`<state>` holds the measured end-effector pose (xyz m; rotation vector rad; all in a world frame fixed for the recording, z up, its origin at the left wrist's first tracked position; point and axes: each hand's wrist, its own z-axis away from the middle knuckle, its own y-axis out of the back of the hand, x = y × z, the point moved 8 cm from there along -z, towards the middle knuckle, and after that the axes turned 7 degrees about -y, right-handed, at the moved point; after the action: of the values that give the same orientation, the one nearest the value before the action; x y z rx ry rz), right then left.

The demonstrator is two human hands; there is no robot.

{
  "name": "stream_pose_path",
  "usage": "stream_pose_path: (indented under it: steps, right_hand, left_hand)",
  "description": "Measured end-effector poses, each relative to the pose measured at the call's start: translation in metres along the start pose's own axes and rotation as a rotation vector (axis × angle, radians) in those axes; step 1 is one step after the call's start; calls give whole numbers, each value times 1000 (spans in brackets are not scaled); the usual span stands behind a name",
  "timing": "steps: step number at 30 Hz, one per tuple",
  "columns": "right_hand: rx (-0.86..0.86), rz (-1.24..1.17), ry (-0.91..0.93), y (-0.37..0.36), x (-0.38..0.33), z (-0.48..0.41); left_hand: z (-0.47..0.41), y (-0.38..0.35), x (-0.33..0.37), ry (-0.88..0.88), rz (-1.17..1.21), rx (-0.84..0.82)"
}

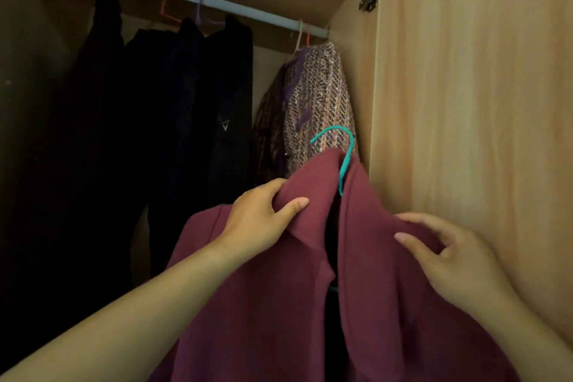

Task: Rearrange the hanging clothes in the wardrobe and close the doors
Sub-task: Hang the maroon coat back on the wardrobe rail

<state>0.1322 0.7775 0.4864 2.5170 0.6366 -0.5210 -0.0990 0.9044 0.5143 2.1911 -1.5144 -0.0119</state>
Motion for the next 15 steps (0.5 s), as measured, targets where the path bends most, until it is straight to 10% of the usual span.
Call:
stream_pose_path:
  steps: [9,15]
  right_hand:
    - [283,236,-17,21,-20,-23]
    - [418,300,-9,17,-1,-15]
  left_hand:
    - [-69,-20,-45,-89,71,-136]
    - [-94,12,-108,-28,-181,174]
